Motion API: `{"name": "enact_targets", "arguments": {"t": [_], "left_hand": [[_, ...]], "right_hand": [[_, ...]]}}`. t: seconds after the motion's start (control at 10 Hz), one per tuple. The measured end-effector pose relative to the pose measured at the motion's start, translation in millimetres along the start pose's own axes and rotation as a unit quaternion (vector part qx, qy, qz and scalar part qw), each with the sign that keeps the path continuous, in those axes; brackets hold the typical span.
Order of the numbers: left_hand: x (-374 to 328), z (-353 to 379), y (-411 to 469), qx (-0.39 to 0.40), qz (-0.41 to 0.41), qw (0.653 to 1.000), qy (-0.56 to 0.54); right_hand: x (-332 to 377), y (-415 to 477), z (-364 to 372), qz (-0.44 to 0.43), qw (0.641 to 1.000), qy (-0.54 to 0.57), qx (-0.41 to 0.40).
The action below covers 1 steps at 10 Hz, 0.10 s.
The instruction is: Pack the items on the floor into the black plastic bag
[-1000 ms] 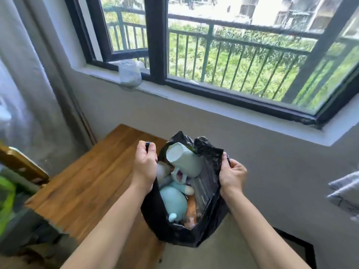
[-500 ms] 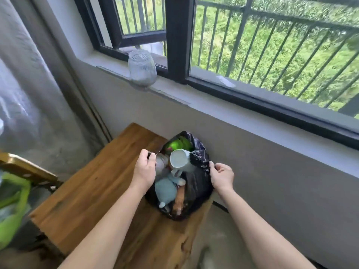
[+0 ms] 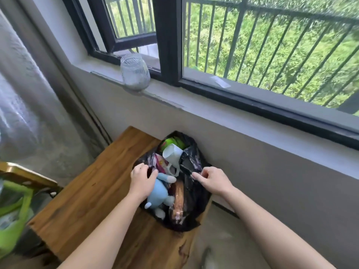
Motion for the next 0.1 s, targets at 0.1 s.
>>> {"name": "enact_targets", "arguments": {"t": [0.1], "left_hand": [[21.0,-0.5,-8.8,0.012,-0.034,0.998,0.051]], "right_hand": [[20.1,-15.8,-34.3,-0.041,0.998,-0.033,-0.021]]}}
Point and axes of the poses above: each hand's wrist, its own y-axis towards the middle knuckle, its own z-axis out of the palm, x = y × z, the point moved 10 cm from there along y, towards the middle knuckle, and after that the axes turned 4 degrees about y, right-handed, at the moved point
